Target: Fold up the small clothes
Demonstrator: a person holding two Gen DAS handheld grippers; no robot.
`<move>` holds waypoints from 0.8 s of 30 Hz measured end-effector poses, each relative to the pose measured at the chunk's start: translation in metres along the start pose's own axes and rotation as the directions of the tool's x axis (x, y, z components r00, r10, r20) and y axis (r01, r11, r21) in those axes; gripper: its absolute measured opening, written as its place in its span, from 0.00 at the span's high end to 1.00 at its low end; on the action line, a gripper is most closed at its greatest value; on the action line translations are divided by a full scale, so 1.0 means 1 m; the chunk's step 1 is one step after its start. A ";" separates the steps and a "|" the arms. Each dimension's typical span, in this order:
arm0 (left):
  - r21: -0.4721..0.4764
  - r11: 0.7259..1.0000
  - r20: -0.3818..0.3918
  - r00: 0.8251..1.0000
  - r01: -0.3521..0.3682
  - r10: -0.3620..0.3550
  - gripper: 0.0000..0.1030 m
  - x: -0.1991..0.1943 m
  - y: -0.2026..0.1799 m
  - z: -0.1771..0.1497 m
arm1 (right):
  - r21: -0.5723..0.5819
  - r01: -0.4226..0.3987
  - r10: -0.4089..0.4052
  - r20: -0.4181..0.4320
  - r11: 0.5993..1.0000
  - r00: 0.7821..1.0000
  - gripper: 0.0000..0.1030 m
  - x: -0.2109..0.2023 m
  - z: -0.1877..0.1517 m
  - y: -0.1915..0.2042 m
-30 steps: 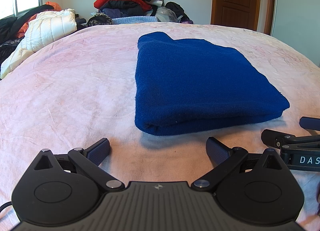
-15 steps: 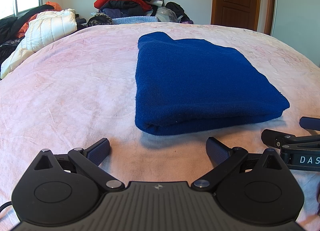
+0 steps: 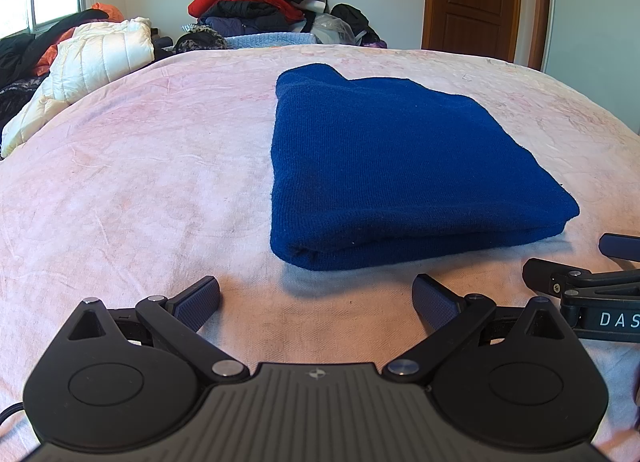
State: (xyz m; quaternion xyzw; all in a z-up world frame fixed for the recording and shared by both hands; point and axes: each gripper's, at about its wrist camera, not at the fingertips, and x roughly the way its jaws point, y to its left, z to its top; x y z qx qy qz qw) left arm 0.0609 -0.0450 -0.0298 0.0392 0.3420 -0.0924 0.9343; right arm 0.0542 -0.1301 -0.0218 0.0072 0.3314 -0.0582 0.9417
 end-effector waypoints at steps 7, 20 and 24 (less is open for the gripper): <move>0.000 1.000 0.000 1.000 0.000 0.000 0.00 0.000 0.000 0.000 | 0.000 0.000 0.000 0.000 1.000 1.000 0.01 0.000 0.000 0.000; -0.005 1.000 -0.001 1.000 -0.001 0.001 0.00 -0.001 0.000 0.000 | 0.000 0.000 0.000 0.000 1.000 1.000 0.01 0.000 0.000 0.000; -0.008 1.000 -0.003 1.000 0.000 0.000 0.00 -0.002 0.000 0.000 | 0.000 0.000 0.000 0.000 1.000 1.000 0.01 0.000 0.000 0.000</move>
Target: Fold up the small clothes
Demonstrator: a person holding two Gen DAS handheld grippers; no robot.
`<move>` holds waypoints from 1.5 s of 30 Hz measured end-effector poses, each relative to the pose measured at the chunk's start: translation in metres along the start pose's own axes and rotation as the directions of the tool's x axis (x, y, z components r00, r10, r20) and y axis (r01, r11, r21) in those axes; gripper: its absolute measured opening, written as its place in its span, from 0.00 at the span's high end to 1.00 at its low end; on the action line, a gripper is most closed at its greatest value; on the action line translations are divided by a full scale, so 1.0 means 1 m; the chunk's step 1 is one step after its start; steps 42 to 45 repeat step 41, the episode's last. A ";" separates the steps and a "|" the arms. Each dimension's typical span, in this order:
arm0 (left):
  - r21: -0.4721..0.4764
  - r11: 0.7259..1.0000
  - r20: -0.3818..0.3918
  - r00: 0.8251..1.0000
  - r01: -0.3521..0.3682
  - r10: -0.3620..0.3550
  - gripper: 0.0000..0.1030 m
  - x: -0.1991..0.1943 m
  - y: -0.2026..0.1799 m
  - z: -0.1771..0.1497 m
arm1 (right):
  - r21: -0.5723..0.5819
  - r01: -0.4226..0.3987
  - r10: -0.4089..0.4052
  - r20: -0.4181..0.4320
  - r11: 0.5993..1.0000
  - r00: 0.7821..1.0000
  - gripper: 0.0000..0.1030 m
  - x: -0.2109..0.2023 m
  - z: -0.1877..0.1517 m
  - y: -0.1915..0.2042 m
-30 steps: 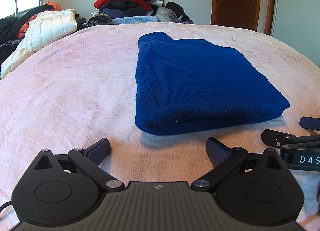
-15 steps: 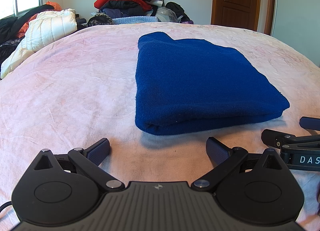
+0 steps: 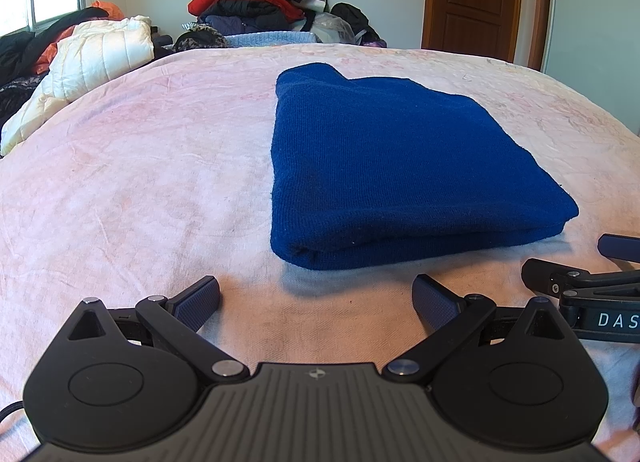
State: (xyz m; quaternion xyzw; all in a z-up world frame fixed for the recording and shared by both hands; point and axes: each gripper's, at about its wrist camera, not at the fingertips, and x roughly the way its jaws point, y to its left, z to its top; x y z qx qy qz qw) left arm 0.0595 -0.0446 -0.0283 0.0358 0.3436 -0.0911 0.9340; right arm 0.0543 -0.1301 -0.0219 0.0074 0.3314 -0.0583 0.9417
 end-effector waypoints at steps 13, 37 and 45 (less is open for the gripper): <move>0.000 1.000 -0.002 1.000 0.000 0.000 0.00 0.001 0.000 0.001 | 0.000 0.000 0.000 0.000 1.000 1.000 0.01 0.000 0.000 0.000; -0.002 1.000 -0.005 1.000 0.024 -0.024 0.00 0.001 0.005 0.002 | 0.000 0.000 0.000 0.000 1.000 1.000 0.01 0.000 0.000 0.000; -0.009 1.000 -0.004 1.000 0.020 -0.020 0.00 -0.002 0.007 0.000 | 0.000 0.000 0.000 0.000 1.000 1.000 0.01 0.000 0.000 0.000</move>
